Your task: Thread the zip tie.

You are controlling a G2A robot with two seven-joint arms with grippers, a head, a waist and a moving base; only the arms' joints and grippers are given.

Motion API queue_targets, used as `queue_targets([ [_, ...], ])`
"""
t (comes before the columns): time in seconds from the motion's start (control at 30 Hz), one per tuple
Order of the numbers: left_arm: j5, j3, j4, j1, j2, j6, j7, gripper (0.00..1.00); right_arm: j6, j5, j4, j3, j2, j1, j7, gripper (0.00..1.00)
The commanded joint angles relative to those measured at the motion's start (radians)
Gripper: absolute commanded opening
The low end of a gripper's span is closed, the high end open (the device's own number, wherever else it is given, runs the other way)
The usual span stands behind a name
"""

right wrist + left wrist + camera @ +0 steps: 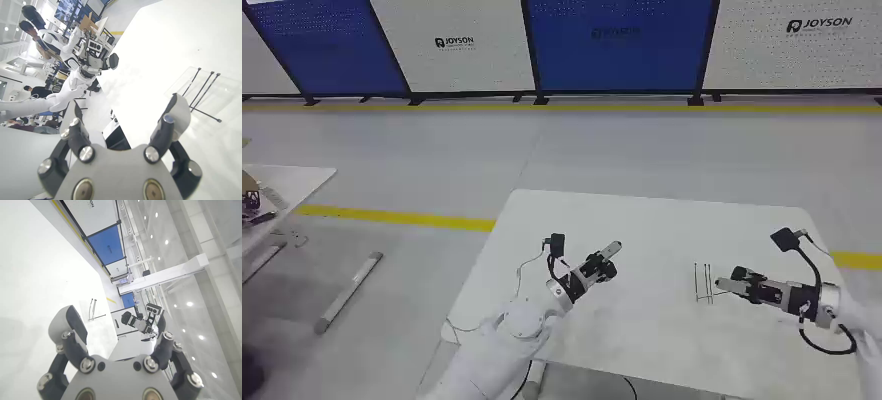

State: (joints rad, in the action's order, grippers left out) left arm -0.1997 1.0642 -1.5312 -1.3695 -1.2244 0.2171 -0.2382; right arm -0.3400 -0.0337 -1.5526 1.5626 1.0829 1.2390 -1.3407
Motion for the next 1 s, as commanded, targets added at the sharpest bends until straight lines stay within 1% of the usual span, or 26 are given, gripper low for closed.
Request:
queue_targets([
  [0.0,0.0,0.0,0.0,0.0,0.0,0.0,0.0,1.0,0.0,0.0,0.0,0.0,0.0,0.0,0.0,1.0],
  [0.03,0.0,0.0,0.0,0.0,0.0,0.0,0.0,1.0,0.0,0.0,0.0,0.0,0.0,0.0,0.0,0.78],
  [0.17,0.0,0.0,0.0,0.0,0.0,0.0,0.0,1.0,0.0,0.0,0.0,0.0,0.0,0.0,0.0,0.78],
  [0.2,0.0,0.0,0.0,0.0,0.0,0.0,0.0,0.78,0.0,0.0,0.0,0.0,0.0,0.0,0.0,1.0],
  [0.23,0.0,0.0,0.0,0.0,0.0,0.0,0.0,0.78,0.0,0.0,0.0,0.0,0.0,0.0,0.0,1.0],
  [0.27,0.0,0.0,0.0,0.0,0.0,0.0,0.0,1.0,0.0,-0.001,-0.001,0.0,0.0,0.001,0.001,1.0],
  [0.3,0.0,0.0,0.0,0.0,0.0,0.0,0.0,1.0,0.0,-0.001,-0.006,-0.001,-0.001,0.002,-0.002,1.0],
  [0.33,0.0,0.0,0.0,0.0,0.0,0.0,0.0,1.0,0.0,0.013,-0.015,-0.005,-0.004,0.002,-0.027,1.0],
  [0.37,0.0,0.0,0.0,0.0,0.0,0.0,0.0,1.0,0.0,0.05,-0.024,-0.02,-0.01,-0.004,-0.049,1.0],
  [0.4,0.0,0.0,0.0,0.0,0.0,0.0,0.0,1.0,0.0,0.067,-0.025,-0.034,-0.019,-0.01,-0.049,1.0],
  [0.47,0.0,0.0,0.0,0.0,0.0,0.0,0.0,1.0,0.0,0.116,-0.038,-0.076,-0.043,-0.022,-0.049,1.0],
  [0.5,0.0,0.0,0.0,0.0,0.0,0.0,0.0,1.0,0.0,0.147,-0.042,-0.108,-0.065,-0.032,-0.049,1.0],
  [0.57,0.0,0.0,0.0,0.0,0.0,0.0,0.0,1.0,0.0,0.199,-0.036,-0.14,-0.102,-0.05,-0.049,1.0],
  [0.6,0.0,0.0,0.0,0.0,0.0,0.0,0.0,1.0,0.0,0.216,-0.028,-0.169,-0.128,-0.066,-0.049,1.0],
  [0.67,0.0,0.0,0.0,0.0,0.0,0.0,0.0,1.0,0.0,0.267,-0.003,-0.216,-0.167,-0.094,-0.049,1.0],
  [0.7,0.0,0.0,0.0,0.0,0.0,0.0,0.0,1.0,0.0,0.294,0.022,-0.254,-0.193,-0.118,-0.049,1.0],
  [0.73,0.0,0.0,0.0,0.0,0.0,0.0,0.0,1.0,0.003,0.32,0.062,-0.273,-0.211,-0.139,-0.049,1.0],
  [0.8,0.0,0.0,0.0,0.0,0.0,0.0,0.0,1.0,0.008,0.375,0.119,-0.323,-0.241,-0.182,-0.049,1.0],
  [0.83,0.0,0.0,0.0,0.0,0.0,0.0,0.0,1.0,0.01,0.425,0.162,-0.364,-0.258,-0.211,-0.049,1.0],
  [0.9,0.0,0.0,0.0,0.0,0.0,0.0,0.0,1.0,0.014,0.465,0.215,-0.42,-0.274,-0.253,-0.049,1.0],
  [0.97,0.0,0.0,0.0,0.0,0.0,0.0,0.0,1.0,0.014,0.465,0.215,-0.42,-0.274,-0.253,-0.049,1.0],
])
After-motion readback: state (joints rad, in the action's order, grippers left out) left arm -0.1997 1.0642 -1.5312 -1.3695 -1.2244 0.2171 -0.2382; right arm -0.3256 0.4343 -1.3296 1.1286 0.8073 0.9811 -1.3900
